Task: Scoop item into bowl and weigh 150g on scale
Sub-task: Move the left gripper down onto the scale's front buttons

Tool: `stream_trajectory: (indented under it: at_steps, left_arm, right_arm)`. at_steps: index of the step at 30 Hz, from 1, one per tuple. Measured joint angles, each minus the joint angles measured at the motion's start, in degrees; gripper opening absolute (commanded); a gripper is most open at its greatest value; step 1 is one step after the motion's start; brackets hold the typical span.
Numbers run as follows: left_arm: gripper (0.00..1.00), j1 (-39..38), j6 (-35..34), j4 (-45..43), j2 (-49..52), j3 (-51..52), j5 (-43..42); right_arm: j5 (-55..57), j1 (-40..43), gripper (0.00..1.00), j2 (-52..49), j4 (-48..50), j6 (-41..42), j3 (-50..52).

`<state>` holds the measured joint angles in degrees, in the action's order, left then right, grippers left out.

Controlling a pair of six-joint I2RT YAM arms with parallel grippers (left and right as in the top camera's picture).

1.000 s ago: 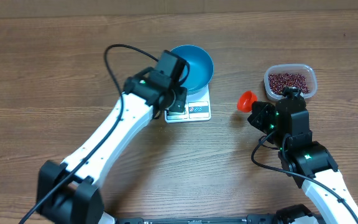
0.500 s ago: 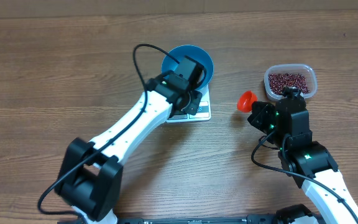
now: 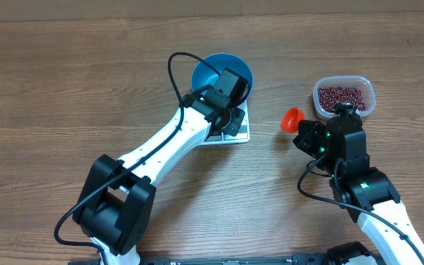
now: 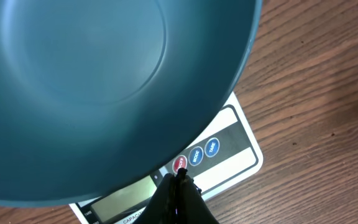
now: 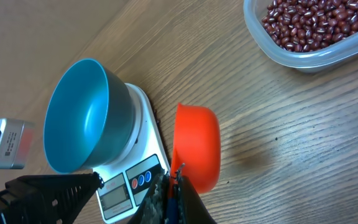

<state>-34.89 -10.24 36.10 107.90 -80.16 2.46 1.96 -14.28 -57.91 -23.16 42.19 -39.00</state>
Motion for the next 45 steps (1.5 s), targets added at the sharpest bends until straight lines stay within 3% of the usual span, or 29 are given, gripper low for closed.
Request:
stream_trajectory:
  at_steps: [45]
  left_arm:
    - [0.04, 0.0, 0.4, -7.9, 3.9, 6.8, 0.4]
  right_arm:
    - [0.0, 0.0, 0.04, 0.0, 0.0, 0.0, 0.0]
